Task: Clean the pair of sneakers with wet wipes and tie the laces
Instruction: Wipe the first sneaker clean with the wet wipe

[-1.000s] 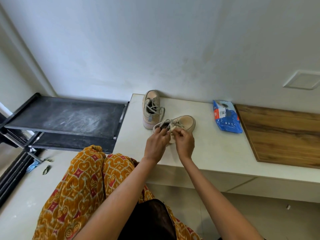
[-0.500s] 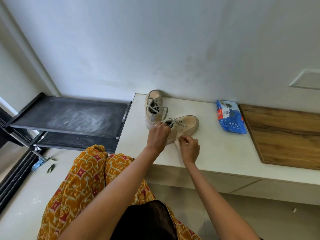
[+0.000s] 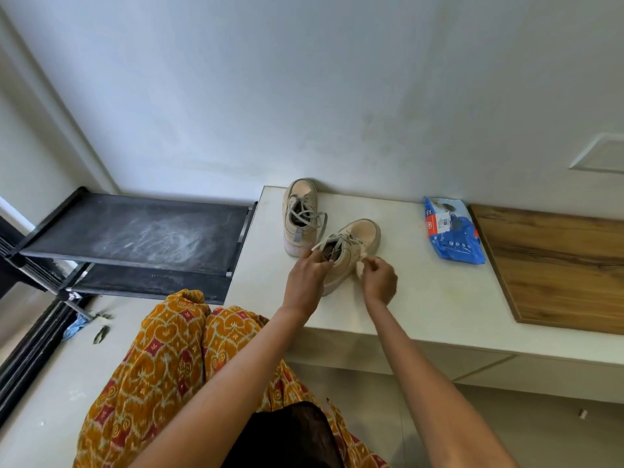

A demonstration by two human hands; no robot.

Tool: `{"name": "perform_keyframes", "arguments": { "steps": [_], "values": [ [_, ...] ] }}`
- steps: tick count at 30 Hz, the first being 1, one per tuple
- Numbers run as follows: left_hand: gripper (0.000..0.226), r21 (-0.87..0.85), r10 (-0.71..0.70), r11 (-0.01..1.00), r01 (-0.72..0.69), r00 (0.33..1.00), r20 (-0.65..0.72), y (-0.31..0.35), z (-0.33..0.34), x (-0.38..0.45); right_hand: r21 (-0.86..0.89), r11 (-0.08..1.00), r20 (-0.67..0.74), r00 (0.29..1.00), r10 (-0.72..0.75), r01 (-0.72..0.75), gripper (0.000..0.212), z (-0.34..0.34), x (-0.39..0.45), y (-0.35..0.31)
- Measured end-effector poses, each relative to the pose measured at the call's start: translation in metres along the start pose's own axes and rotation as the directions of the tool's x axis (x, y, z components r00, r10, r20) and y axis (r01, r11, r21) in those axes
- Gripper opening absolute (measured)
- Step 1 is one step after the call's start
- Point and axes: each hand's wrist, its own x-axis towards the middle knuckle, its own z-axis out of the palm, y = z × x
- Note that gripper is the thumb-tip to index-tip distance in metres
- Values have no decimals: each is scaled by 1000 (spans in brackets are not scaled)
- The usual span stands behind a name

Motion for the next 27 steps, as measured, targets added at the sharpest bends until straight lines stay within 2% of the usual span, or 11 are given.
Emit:
{"name": "perform_keyframes", "arguments": {
  "steps": [5,7,10,12,15,17,20,24,27],
  "values": [
    [25,48,97,994,-97,995,2,3,-1,0,68,989,130,982,-138,130,15,4,-27,17],
    [26,36,95,995,-95,995,-3,2,2,-3,85,990,111,987,-119,109,15,-5,-16,13],
    [24,-87,27,996,-31,999,-40,-3,4,-3,120,991,21,998,60,-63,18,-11,20,-3],
    [22,-190,-78,980,62,994,-77,-5,2,-1,85,990,94,990,104,-112,19,-7,39,-13],
    [16,-285,-203,943,173,976,-78,-7,-2,5,39,996,189,980,66,-75,29,1,40,-21],
    [12,-277,-180,948,153,981,-75,-6,-1,7,68,997,168,986,17,-29,32,4,27,-22],
    [11,-241,-117,966,93,989,-89,-6,3,2,115,992,116,991,-66,53,23,7,-1,-17],
    [12,-206,-58,978,39,994,-92,-9,4,-1,84,985,78,984,-160,153,19,2,-12,-6],
    [10,-158,-13,987,2,997,-73,-12,4,0,14,998,82,995,-60,59,19,3,10,-20]
  ]
}}
